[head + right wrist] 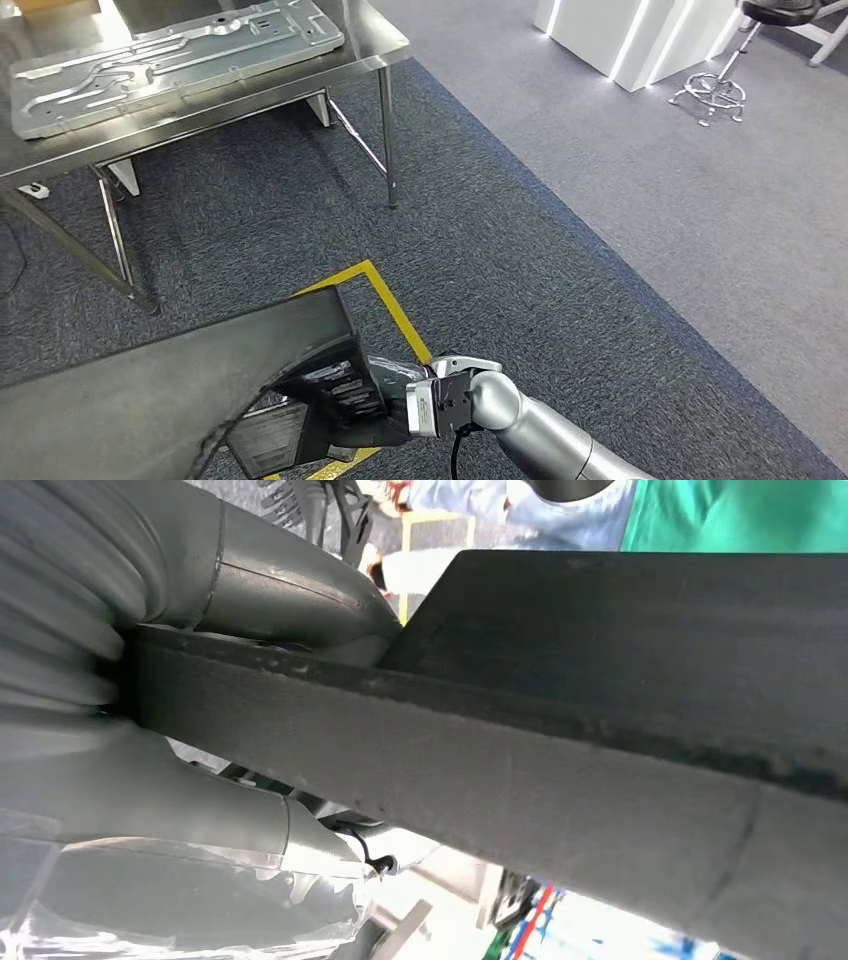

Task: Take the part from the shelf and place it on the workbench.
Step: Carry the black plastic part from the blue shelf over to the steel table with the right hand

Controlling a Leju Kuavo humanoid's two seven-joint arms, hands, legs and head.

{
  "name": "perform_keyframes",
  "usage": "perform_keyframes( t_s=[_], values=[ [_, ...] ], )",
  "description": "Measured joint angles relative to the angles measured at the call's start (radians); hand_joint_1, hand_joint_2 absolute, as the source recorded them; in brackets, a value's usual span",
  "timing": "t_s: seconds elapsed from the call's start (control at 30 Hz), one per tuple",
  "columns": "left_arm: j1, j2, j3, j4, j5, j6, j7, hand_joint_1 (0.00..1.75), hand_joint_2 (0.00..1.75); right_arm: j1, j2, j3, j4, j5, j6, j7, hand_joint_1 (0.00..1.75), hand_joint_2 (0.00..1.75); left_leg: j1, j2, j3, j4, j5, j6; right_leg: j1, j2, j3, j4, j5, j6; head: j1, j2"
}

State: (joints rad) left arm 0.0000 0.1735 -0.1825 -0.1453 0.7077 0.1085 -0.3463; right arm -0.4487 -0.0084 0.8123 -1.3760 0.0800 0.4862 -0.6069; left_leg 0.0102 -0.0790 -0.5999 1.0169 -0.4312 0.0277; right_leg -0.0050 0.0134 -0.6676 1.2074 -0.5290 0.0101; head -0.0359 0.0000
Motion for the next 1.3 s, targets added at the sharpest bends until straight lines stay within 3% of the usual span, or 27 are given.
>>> perform_keyframes(
  t_s=[0.07,0.1,0.13,0.2,0.27,0.33,0.4,0.43,0.47,0.57,0.63,0.7,0.73,0.8,0.87,0.9,0.93,0.97,1.0,1.07,1.1,1.23,1.3],
  values=[
    [-0.001,-0.001,-0.002,0.000,0.000,-0.002,-0.004,0.00,0.00,0.000,0.000,-0.001,0.000,0.000,0.000,0.000,1.73,1.75,-0.001,-0.024,-0.001,0.003,-0.001,-0.005,-0.001,0.043,0.056,-0.132,0.060,-0.009,0.000,0.000],
    [-0.001,-0.002,-0.003,0.000,0.000,-0.003,-0.006,0.00,0.00,0.001,-0.001,-0.002,-0.001,0.001,-0.001,0.000,1.73,1.75,0.000,-0.034,-0.003,0.003,-0.001,-0.009,0.000,0.056,0.071,-0.168,0.071,-0.011,0.000,0.000],
    [0.001,-0.002,-0.004,0.000,0.000,-0.004,-0.007,0.00,0.00,0.001,-0.001,-0.002,-0.001,0.003,-0.001,0.000,1.73,1.75,0.001,-0.043,-0.006,0.003,0.000,-0.016,0.002,0.059,0.075,-0.180,0.070,-0.012,0.000,0.000],
    [0.008,-0.002,-0.007,0.000,-0.001,-0.004,-0.010,0.00,0.00,0.001,-0.001,-0.003,-0.001,0.008,-0.003,-0.001,1.73,1.75,0.003,-0.052,-0.010,-0.001,0.001,-0.028,0.001,0.038,0.081,-0.189,0.073,-0.019,0.000,0.000],
    [0.009,-0.002,-0.010,0.000,-0.002,-0.004,-0.013,0.00,0.00,0.001,0.000,-0.004,-0.001,0.013,-0.005,-0.002,1.73,1.75,0.001,-0.007,-0.024,0.029,-0.021,-0.037,-0.004,0.014,0.091,-0.203,0.078,-0.030,-0.003,0.000],
    [0.003,-0.002,-0.014,0.000,-0.002,-0.005,-0.015,0.00,0.00,0.003,0.000,-0.006,0.000,0.016,-0.006,-0.003,1.73,1.75,0.002,0.052,-0.073,0.135,-0.080,-0.047,-0.003,-0.015,0.096,-0.208,0.077,-0.038,-0.006,0.000],
    [0.000,-0.003,-0.018,0.000,-0.002,-0.009,-0.016,0.00,0.00,0.008,-0.001,-0.008,0.001,0.018,-0.007,-0.003,1.73,1.75,0.008,0.068,-0.131,0.252,-0.127,-0.057,-0.001,-0.043,0.096,-0.207,0.074,-0.040,-0.006,0.000],
    [0.000,-0.003,-0.020,0.000,-0.002,-0.011,-0.016,0.00,0.00,0.010,-0.001,-0.008,0.002,0.018,-0.007,-0.003,1.73,1.75,0.010,0.071,-0.139,0.269,-0.125,-0.061,0.000,-0.057,0.096,-0.206,0.072,-0.039,-0.006,0.000],
    [0.002,-0.003,-0.021,0.000,-0.002,-0.013,-0.016,0.00,0.00,0.011,-0.001,-0.009,0.002,0.018,-0.008,-0.003,1.73,1.75,0.012,0.075,-0.126,0.245,-0.103,-0.064,-0.001,-0.069,0.098,-0.205,0.069,-0.037,-0.006,0.000],
    [0.004,-0.002,-0.023,0.000,-0.002,-0.016,-0.017,0.00,0.00,0.011,-0.001,-0.012,0.002,0.018,-0.008,-0.004,1.73,1.75,0.010,0.119,-0.023,0.050,-0.019,-0.059,0.002,-0.101,0.105,-0.198,0.057,-0.025,-0.006,0.000],
    [0.003,-0.002,-0.024,0.000,-0.002,-0.017,-0.018,0.00,0.00,0.011,-0.001,-0.014,0.002,0.018,-0.010,-0.004,1.73,1.75,0.003,0.131,0.000,0.002,-0.011,-0.044,0.006,-0.117,0.109,-0.195,0.051,-0.014,-0.005,0.000],
    [0.005,-0.002,-0.024,0.000,-0.002,-0.018,-0.018,0.00,0.00,0.010,0.000,-0.015,0.002,0.018,-0.010,-0.004,1.73,1.75,0.003,0.108,-0.002,0.002,-0.009,-0.029,0.007,-0.133,0.113,-0.195,0.047,-0.002,-0.004,0.000],
    [0.007,-0.002,-0.024,0.000,-0.002,-0.018,-0.018,0.00,0.00,0.009,0.000,-0.015,0.002,0.018,-0.010,-0.004,1.73,1.75,0.004,0.098,0.000,-0.001,-0.008,-0.023,0.005,-0.126,0.114,-0.190,0.041,0.004,-0.004,0.000],
    [0.004,-0.002,-0.025,0.000,0.000,-0.018,-0.016,0.00,0.00,0.008,-0.001,-0.017,0.002,0.017,-0.010,-0.005,1.73,1.75,0.009,0.083,0.004,-0.007,-0.003,-0.012,0.000,-0.078,0.089,-0.127,0.000,0.014,-0.003,0.000],
    [0.000,-0.002,-0.025,0.000,0.006,-0.019,-0.013,0.00,0.00,0.009,-0.003,-0.018,0.005,0.015,-0.007,-0.005,1.73,1.75,0.008,0.071,0.003,-0.007,-0.003,-0.005,-0.002,-0.029,0.022,0.004,-0.062,0.017,-0.003,0.000],
    [0.000,-0.002,-0.025,0.000,0.010,-0.019,-0.012,0.00,0.00,0.010,-0.005,-0.018,0.008,0.015,-0.006,-0.005,1.73,1.75,0.007,0.064,0.002,-0.007,-0.004,-0.003,-0.002,-0.020,-0.011,0.063,-0.081,0.017,-0.003,0.000],
    [0.000,-0.002,-0.025,0.000,0.013,-0.020,-0.010,0.00,0.00,0.012,-0.006,-0.018,0.011,0.015,-0.005,-0.004,1.73,1.75,0.006,0.057,0.002,-0.006,-0.004,-0.002,-0.002,-0.017,-0.031,0.092,-0.082,0.017,-0.003,0.000],
    [0.000,-0.003,-0.025,0.000,0.015,-0.021,-0.009,0.00,0.00,0.012,-0.007,-0.018,0.014,0.015,-0.005,-0.004,1.73,1.75,0.004,0.049,0.003,-0.004,-0.005,-0.002,-0.001,-0.016,-0.032,0.081,-0.061,0.014,-0.003,0.000],
    [0.000,-0.003,-0.025,0.000,0.016,-0.022,-0.008,0.00,0.00,0.012,-0.007,-0.018,0.016,0.015,-0.005,-0.004,1.73,1.75,0.003,0.043,0.004,-0.003,-0.006,-0.003,-0.001,-0.015,-0.014,0.034,-0.025,0.009,-0.003,0.000],
    [0.000,-0.004,-0.025,0.000,0.017,-0.022,-0.007,0.00,0.00,0.010,-0.007,-0.018,0.018,0.015,-0.005,-0.004,1.73,1.75,0.000,0.032,0.005,-0.001,-0.010,-0.007,0.002,-0.006,0.047,-0.106,0.046,-0.004,-0.003,0.000],
    [-0.001,-0.005,-0.025,0.000,0.017,-0.023,-0.007,0.00,0.00,0.009,-0.007,-0.018,0.018,0.015,-0.005,-0.004,1.73,1.75,-0.001,0.029,0.005,0.000,-0.011,-0.011,0.004,-0.003,0.068,-0.155,0.062,-0.009,-0.003,0.000],
    [0.002,-0.007,-0.025,0.000,0.019,-0.023,-0.007,0.00,0.00,0.006,-0.004,-0.018,0.021,0.015,-0.005,-0.004,1.73,1.75,0.000,0.028,0.005,0.000,-0.016,-0.031,0.006,-0.003,0.085,-0.195,0.069,-0.021,-0.003,0.000],
    [0.001,-0.007,-0.025,0.000,0.019,-0.022,-0.007,0.00,0.00,0.005,0.000,-0.018,0.021,0.015,-0.006,-0.003,1.73,1.75,0.000,0.044,-0.016,0.051,-0.047,-0.040,0.000,-0.011,0.095,-0.206,0.072,-0.032,-0.007,0.000]
  ],
)
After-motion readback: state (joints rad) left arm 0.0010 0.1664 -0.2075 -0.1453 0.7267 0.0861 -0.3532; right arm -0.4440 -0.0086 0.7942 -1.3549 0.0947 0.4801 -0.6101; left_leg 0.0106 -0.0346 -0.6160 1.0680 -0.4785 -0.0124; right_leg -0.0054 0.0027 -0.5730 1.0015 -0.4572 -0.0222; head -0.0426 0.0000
